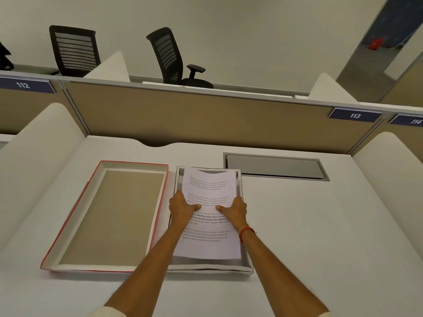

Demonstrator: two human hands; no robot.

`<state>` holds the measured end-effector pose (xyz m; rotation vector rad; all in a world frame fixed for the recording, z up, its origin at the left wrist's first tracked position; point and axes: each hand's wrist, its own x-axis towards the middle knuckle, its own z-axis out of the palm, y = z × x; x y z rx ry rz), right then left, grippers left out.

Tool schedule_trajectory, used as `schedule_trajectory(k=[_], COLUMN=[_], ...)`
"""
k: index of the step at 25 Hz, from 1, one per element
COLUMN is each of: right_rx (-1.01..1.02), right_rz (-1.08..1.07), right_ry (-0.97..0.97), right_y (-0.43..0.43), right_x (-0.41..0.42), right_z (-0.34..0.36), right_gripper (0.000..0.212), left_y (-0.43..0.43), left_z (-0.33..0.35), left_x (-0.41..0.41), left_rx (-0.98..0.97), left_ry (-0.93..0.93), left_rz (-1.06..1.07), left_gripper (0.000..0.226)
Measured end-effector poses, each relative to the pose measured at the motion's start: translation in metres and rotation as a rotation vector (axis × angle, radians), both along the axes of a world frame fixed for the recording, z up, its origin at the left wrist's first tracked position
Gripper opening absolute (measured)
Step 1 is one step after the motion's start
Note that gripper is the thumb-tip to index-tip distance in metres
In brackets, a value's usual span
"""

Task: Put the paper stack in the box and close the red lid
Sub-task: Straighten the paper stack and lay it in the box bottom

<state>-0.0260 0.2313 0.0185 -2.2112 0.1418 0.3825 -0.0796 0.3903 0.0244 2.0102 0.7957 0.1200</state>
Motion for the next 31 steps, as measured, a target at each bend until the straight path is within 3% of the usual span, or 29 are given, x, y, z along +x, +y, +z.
schedule_trajectory(k=[31], right_rx=[-0.008], right_rz=[0.006], right_ry=[0.135], right_y=[-0.003], right_x=[0.018], right_z=[-0.030], right_gripper=[0.051], left_y=[0.001], left_z=[-0.037], left_x=[0.009], left_rx=[-0.087], left_ry=[0.052], left_rz=[0.014], left_gripper=[0.056])
